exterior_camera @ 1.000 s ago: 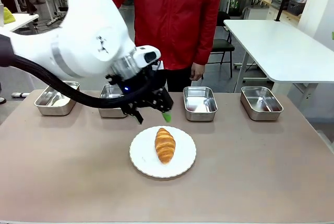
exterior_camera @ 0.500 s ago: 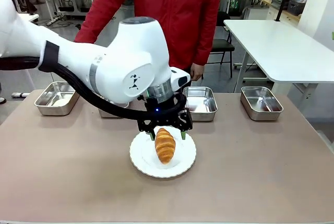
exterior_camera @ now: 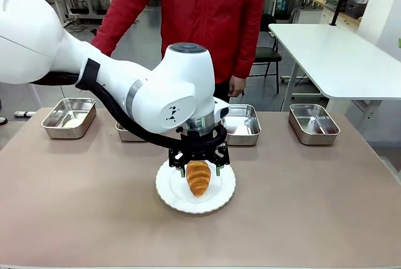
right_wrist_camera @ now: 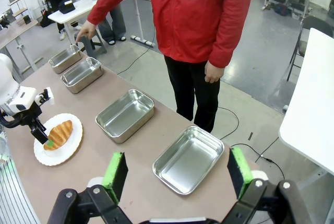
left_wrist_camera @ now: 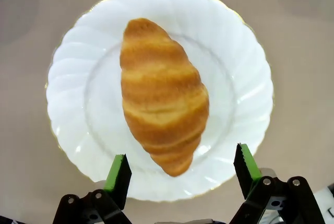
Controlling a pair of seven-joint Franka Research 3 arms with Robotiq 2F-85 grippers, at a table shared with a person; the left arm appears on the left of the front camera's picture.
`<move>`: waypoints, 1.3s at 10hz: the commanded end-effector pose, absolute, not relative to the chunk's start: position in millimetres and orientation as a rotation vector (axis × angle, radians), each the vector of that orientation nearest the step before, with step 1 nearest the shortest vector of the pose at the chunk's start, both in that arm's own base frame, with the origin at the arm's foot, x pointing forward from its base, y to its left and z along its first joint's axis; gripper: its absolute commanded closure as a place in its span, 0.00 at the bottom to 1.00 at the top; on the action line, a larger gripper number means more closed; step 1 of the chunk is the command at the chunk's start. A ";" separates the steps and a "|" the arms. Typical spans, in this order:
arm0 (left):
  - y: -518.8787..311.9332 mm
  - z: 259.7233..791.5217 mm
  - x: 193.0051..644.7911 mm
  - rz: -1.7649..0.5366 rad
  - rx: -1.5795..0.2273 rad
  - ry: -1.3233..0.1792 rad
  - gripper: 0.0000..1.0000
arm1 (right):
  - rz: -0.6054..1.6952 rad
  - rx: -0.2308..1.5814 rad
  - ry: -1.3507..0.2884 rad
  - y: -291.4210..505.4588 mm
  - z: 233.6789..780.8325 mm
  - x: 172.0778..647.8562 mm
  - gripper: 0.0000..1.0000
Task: Place the bread in the container.
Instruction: Place the Butter Roll into the Airtight Container indicated by the human.
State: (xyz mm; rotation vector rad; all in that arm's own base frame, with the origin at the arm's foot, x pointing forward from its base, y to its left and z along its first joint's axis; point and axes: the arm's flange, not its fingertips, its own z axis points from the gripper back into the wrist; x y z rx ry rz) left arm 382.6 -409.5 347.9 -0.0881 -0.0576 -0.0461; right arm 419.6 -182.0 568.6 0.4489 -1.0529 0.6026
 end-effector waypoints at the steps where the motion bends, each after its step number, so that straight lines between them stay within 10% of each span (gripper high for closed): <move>1: -418.4 338.4 390.1 -0.008 -0.056 -0.106 0.00 | 0.605 0.453 -1.059 -180.9 569.5 419.7 0.00; 8: -416.9 314.8 393.1 0.003 -0.043 -0.154 0.00 | 0.605 0.453 -1.059 -180.9 569.5 419.7 0.00; 11: -417.2 312.9 393.8 0.014 -0.021 -0.143 0.40 | 0.605 0.453 -1.059 -180.9 569.5 419.7 0.00; 12: -417.2 311.7 394.0 0.016 -0.015 -0.140 0.25 | 0.605 0.453 -1.059 -180.9 569.5 419.7 0.00; 13: -417.2 311.5 394.5 0.019 -0.012 -0.139 0.59 | 0.605 0.453 -1.059 -180.9 569.5 419.7 0.00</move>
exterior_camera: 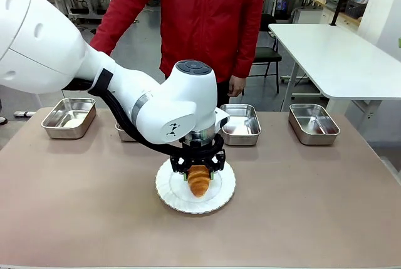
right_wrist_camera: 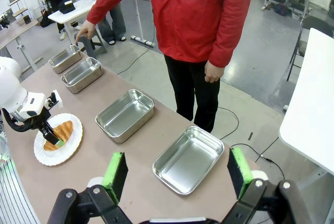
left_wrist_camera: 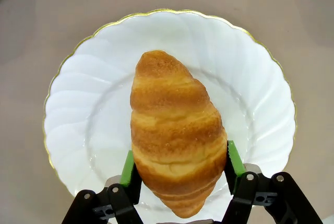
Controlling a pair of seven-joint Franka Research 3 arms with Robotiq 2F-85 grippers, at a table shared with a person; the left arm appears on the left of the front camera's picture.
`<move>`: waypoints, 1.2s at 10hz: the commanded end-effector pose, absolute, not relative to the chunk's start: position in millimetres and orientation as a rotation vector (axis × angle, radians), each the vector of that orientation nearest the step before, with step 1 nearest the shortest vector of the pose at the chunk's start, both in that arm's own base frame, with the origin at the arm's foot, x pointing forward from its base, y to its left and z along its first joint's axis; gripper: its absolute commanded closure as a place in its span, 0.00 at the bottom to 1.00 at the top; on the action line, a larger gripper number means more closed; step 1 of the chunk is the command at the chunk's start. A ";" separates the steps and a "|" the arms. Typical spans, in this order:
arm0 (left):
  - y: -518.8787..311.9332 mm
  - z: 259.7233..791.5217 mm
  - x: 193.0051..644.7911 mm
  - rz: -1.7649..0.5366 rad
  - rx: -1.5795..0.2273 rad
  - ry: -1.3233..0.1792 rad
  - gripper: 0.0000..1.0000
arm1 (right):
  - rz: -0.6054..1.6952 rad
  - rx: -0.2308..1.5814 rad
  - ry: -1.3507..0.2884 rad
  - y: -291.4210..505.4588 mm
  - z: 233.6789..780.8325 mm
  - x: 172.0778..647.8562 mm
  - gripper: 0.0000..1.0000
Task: Place the bread in the container.
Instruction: Place the Butter Roll into the Airtight Container indicated by the human.
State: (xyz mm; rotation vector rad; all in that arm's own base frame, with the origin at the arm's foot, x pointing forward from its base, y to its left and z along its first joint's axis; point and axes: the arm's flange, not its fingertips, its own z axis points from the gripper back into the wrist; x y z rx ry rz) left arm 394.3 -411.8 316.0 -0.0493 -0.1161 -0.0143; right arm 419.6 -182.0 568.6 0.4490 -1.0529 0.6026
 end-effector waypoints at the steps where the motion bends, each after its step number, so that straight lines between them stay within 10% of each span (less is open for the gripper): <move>1: -416.3 315.0 395.0 0.022 -0.025 -0.123 0.59 | 0.605 0.453 -1.059 -180.9 569.5 419.7 0.00; 7: -412.9 319.0 395.1 -0.014 -0.052 -0.119 0.59 | 0.605 0.453 -1.059 -180.9 569.5 419.7 0.00; 12: -315.4 437.3 442.4 -0.088 -0.191 -0.198 0.59 | 0.605 0.453 -1.059 -180.9 569.5 419.7 0.00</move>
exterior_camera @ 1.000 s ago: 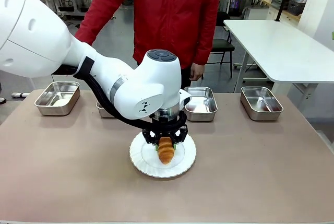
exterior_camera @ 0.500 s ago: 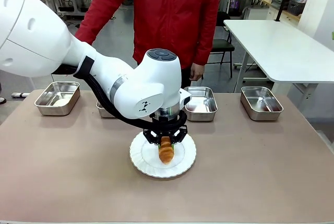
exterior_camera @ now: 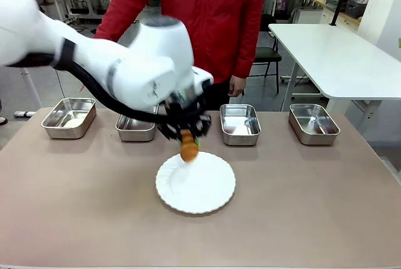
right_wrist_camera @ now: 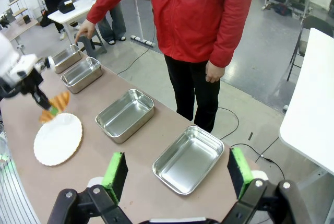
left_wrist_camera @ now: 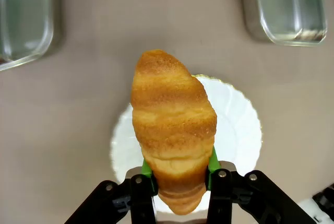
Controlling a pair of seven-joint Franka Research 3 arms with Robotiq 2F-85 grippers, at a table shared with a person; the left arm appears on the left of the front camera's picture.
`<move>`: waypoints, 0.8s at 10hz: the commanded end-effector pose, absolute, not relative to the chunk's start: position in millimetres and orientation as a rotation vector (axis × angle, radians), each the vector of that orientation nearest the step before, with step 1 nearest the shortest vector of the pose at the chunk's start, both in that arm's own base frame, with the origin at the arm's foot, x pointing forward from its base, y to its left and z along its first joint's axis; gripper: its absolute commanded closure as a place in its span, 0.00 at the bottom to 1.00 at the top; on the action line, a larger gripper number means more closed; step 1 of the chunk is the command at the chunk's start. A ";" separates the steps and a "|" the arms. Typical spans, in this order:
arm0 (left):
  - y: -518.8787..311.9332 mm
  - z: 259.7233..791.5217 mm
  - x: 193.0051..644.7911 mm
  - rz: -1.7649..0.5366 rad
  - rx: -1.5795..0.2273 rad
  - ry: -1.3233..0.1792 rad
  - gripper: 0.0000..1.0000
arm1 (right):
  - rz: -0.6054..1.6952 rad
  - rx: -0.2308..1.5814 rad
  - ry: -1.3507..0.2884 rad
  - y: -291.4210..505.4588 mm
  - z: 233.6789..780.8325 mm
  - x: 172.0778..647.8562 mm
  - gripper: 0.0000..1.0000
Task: Place the bread in the container.
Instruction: Place the Butter Roll into the Airtight Container indicated by the human.
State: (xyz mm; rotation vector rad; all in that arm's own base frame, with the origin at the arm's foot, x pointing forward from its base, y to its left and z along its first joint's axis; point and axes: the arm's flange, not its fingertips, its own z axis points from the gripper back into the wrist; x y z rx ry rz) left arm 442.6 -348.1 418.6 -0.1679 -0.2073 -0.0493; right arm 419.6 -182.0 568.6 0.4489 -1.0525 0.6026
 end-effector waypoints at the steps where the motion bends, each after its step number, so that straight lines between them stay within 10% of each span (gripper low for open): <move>1: -280.5 461.2 456.3 -0.129 -0.231 -0.225 0.59 | 0.605 0.453 -1.059 -180.9 569.5 419.7 0.00; 8: -100.6 454.6 518.1 -0.257 -0.267 -0.246 0.59 | 0.605 0.453 -1.059 -180.9 569.5 419.7 0.00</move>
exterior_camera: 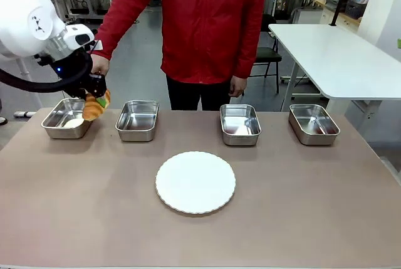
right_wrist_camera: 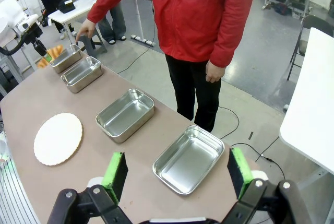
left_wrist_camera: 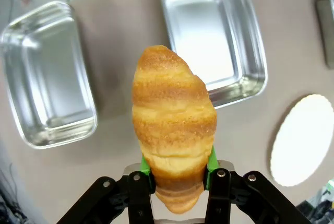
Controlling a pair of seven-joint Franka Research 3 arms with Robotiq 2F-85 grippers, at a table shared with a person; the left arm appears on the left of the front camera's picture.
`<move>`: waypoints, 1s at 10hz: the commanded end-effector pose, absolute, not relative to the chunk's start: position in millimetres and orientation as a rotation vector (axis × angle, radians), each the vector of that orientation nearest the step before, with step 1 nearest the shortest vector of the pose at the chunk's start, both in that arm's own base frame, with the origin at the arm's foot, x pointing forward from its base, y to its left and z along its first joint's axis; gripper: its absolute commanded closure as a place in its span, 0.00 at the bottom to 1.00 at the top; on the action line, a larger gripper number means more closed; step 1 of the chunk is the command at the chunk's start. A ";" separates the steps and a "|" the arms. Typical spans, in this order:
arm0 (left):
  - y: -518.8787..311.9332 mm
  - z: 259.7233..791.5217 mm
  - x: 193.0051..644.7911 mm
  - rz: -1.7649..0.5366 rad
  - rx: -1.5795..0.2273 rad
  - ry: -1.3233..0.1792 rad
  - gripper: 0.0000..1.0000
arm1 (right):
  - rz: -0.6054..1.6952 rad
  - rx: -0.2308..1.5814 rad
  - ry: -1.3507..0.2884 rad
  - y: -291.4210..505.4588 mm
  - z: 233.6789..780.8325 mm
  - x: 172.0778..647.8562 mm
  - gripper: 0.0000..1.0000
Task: Place the bread in the container.
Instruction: Place the Butter Roll into the Airtight Container indicated by the human.
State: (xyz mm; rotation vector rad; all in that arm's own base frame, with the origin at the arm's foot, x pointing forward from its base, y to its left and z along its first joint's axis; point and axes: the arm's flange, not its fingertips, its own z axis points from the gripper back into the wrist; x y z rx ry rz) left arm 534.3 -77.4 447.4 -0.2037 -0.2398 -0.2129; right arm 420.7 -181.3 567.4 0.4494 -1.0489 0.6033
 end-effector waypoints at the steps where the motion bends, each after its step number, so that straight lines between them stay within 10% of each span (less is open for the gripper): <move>1: -78.3 456.1 535.6 -0.182 -0.187 -0.249 0.59 | 0.605 0.453 -1.059 -180.9 569.5 419.7 0.00; 10: 40.8 425.4 589.0 -0.216 -0.121 -0.277 0.59 | 0.605 0.453 -1.059 -180.9 569.5 419.7 0.00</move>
